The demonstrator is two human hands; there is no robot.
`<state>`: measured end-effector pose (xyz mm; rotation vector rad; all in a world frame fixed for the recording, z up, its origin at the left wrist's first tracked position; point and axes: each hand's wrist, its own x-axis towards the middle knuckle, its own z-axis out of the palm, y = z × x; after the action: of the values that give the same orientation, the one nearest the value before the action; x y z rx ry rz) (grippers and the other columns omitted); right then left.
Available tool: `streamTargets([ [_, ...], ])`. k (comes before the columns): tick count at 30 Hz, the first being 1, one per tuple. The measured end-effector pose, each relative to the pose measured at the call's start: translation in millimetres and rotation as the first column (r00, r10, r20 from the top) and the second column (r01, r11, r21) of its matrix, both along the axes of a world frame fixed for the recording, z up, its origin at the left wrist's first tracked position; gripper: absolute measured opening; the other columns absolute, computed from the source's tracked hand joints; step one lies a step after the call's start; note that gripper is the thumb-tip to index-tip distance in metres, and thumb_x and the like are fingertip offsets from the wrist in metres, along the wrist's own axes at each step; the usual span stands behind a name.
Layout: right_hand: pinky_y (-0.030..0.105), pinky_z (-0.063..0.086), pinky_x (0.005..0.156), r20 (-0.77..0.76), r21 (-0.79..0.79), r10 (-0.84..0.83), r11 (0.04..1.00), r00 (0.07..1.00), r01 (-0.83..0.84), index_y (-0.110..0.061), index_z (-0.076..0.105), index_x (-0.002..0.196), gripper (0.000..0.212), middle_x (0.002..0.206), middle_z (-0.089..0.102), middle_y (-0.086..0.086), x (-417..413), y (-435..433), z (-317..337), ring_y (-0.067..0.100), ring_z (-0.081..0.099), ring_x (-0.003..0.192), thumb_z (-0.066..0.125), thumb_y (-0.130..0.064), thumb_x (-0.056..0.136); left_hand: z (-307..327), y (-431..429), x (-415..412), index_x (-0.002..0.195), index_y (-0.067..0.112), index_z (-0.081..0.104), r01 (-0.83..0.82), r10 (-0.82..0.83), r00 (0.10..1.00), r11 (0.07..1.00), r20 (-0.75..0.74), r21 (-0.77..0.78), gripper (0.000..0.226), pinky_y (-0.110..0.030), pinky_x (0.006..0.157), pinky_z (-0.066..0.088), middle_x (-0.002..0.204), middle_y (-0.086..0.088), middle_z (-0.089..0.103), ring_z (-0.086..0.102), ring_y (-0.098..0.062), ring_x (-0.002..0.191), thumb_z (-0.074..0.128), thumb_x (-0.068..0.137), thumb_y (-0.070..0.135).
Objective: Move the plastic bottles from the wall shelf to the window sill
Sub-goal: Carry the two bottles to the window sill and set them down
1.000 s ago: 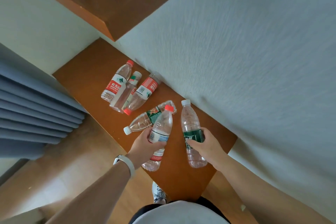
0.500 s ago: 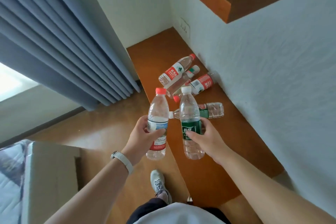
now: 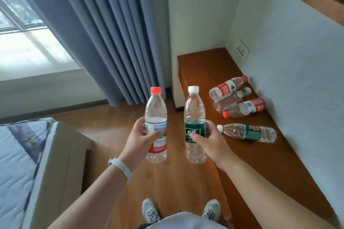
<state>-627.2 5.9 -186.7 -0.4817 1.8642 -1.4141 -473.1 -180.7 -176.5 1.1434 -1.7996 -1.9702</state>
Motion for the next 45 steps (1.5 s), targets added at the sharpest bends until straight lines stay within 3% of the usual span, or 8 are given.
streamTargets([
  [7,0.035,0.060,0.082,-0.061,-0.064,0.057,0.996,0.997,-0.061,-0.043,0.053,0.114,0.039,0.111,0.068,-0.006,68.9,-118.4,28.1,0.009,0.070,0.097,0.076,-0.032,0.084,18.8,-98.1,92.4,0.126,0.025,0.054,-0.118,0.115,0.988,0.993,-0.100,-0.026,0.053,-0.049,0.085,0.061,0.114,-0.011,0.071,0.074,-0.027,0.097,0.081,0.082,0.010],
  [12,0.045,0.060,0.086,-0.039,-0.157,0.138,0.977,0.990,-0.143,-0.029,0.057,0.119,0.039,0.110,0.071,0.003,111.1,-180.9,46.5,0.019,0.071,0.099,0.074,-0.015,0.087,34.5,-147.1,151.8,0.129,0.025,0.055,-0.228,0.214,0.962,0.972,-0.171,-0.064,0.059,-0.038,0.078,0.062,0.112,-0.011,0.070,0.074,-0.024,0.094,0.083,0.079,0.016],
  [17,0.049,0.059,0.085,-0.050,-0.169,0.252,0.952,0.966,-0.257,-0.026,0.056,0.124,0.052,0.112,0.070,0.006,141.7,-229.7,59.6,0.024,0.071,0.101,0.077,-0.028,0.076,47.5,-173.2,197.9,0.129,0.024,0.056,-0.330,0.298,0.926,0.937,-0.231,-0.115,0.054,-0.032,0.073,0.061,0.109,-0.011,0.071,0.075,-0.023,0.093,0.081,0.083,0.010],
  [25,0.047,0.060,0.083,-0.057,-0.193,0.374,0.905,0.925,-0.378,-0.025,0.056,0.122,0.053,0.113,0.069,0.009,166.8,-305.7,66.1,0.023,0.072,0.098,0.078,-0.028,0.075,48.9,-205.9,240.4,0.130,0.027,0.055,-0.441,0.405,0.883,0.888,-0.237,-0.129,0.063,-0.046,0.085,0.061,0.113,-0.007,0.071,0.073,-0.029,0.101,0.086,0.075,0.029],
  [28,0.048,0.060,0.084,-0.043,-0.182,0.424,0.887,0.905,-0.424,-0.027,0.055,0.123,0.060,0.115,0.068,0.009,166.8,-333.5,60.8,0.022,0.072,0.099,0.079,-0.036,0.069,47.7,-221.6,240.4,0.123,0.028,0.057,-0.493,0.457,0.857,0.861,-0.239,-0.122,0.052,-0.035,0.075,0.061,0.107,-0.006,0.072,0.074,-0.027,0.095,0.084,0.080,0.015],
  [32,0.048,0.060,0.083,-0.022,-0.176,0.457,0.874,0.889,-0.453,-0.030,0.055,0.123,0.061,0.115,0.067,0.009,149.3,-369.3,53.2,0.022,0.072,0.099,0.079,-0.040,0.067,45.5,-243.6,224.5,0.121,0.029,0.059,-0.523,0.492,0.846,0.840,-0.206,-0.145,0.055,-0.038,0.076,0.061,0.104,-0.006,0.073,0.075,-0.026,0.092,0.083,0.072,0.024],
  [36,0.042,0.061,0.080,-0.028,-0.191,0.457,0.871,0.889,-0.453,-0.034,0.056,0.121,0.054,0.115,0.067,0.007,112.8,-408.3,51.0,0.019,0.072,0.097,0.079,-0.037,0.071,53.7,-283.0,191.2,0.127,0.025,0.057,-0.534,0.500,0.842,0.826,-0.204,-0.179,0.067,-0.043,0.079,0.062,0.109,-0.011,0.071,0.074,-0.028,0.094,0.085,0.066,0.031],
  [45,0.043,0.062,0.080,-0.039,-0.212,0.518,0.831,0.855,-0.514,-0.029,0.053,0.125,0.046,0.111,0.070,0.005,23.8,-495.6,55.3,0.018,0.074,0.091,0.075,-0.022,0.086,79.4,-366.2,107.0,0.129,0.023,0.053,-0.578,0.538,0.810,0.799,-0.234,-0.165,0.060,-0.026,0.066,0.059,0.112,-0.012,0.067,0.075,-0.020,0.087,0.083,0.078,0.014],
])
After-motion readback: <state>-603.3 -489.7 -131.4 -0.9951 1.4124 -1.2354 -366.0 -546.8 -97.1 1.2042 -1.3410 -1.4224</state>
